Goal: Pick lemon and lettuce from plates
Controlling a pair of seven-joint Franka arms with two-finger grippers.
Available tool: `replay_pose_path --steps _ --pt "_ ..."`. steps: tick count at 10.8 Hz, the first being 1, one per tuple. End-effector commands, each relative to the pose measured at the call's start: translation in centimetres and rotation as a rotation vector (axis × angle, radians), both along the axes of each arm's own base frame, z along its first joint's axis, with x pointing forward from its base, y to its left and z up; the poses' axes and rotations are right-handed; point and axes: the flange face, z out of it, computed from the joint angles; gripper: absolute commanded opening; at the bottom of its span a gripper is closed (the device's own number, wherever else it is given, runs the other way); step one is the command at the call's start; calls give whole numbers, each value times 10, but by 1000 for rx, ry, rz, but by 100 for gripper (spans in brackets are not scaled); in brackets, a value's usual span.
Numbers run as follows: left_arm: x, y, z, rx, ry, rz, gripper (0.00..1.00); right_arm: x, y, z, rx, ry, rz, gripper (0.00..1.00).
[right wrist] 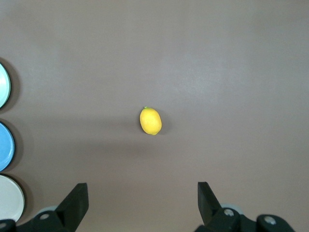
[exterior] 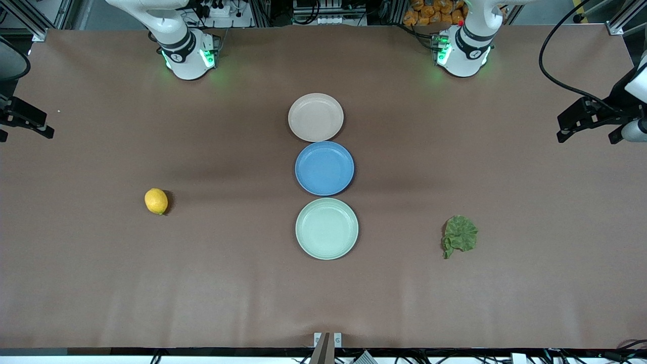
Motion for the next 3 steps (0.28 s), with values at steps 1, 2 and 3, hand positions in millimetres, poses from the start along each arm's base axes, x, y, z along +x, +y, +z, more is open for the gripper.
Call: replay_pose_path --steps 1,2,3 --pt "-5 0 0 -33 22 -25 100 -1 -3 3 2 10 -16 100" --pt "-5 0 0 -36 22 -26 100 -1 -3 3 2 12 -16 100" --pt "-6 0 0 -38 22 -26 100 -1 -2 2 3 15 -14 100"
